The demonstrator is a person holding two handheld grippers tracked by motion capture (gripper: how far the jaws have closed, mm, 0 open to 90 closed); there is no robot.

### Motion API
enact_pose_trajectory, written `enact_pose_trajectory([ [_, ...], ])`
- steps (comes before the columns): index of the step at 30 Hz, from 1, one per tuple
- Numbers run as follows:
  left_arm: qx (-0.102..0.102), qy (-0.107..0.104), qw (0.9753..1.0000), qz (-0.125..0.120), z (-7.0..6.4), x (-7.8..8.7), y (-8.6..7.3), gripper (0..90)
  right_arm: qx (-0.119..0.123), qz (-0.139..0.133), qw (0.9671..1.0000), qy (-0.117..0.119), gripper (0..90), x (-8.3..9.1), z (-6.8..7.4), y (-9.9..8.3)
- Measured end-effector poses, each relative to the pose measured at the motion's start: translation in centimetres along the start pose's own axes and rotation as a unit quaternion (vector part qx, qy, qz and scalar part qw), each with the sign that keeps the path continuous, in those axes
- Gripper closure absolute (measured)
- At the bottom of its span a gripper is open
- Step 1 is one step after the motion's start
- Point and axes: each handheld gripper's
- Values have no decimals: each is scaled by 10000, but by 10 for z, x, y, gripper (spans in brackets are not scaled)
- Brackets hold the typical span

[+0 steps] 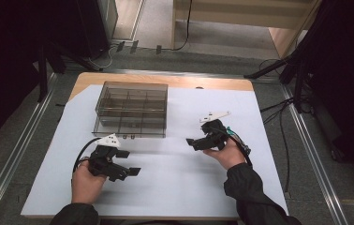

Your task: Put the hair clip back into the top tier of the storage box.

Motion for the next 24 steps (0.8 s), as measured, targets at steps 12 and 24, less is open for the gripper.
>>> enact_pose_trajectory([
  [12, 21, 4, 10000, -21, 3, 2, 0, 162, -185, 62, 9994, 292, 277, 2, -6, 2],
  [24, -21, 3, 10000, -23, 3, 2, 1, 163, -290, 54, 9989, 373, 338, 11, -10, 1],
])
Point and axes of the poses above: each handheld gripper's, and its own axes: x roughly backward along the jaws, y roughly out of its top, z roughly to its left, and after that the axes turned 5 degrees about y, right-handed
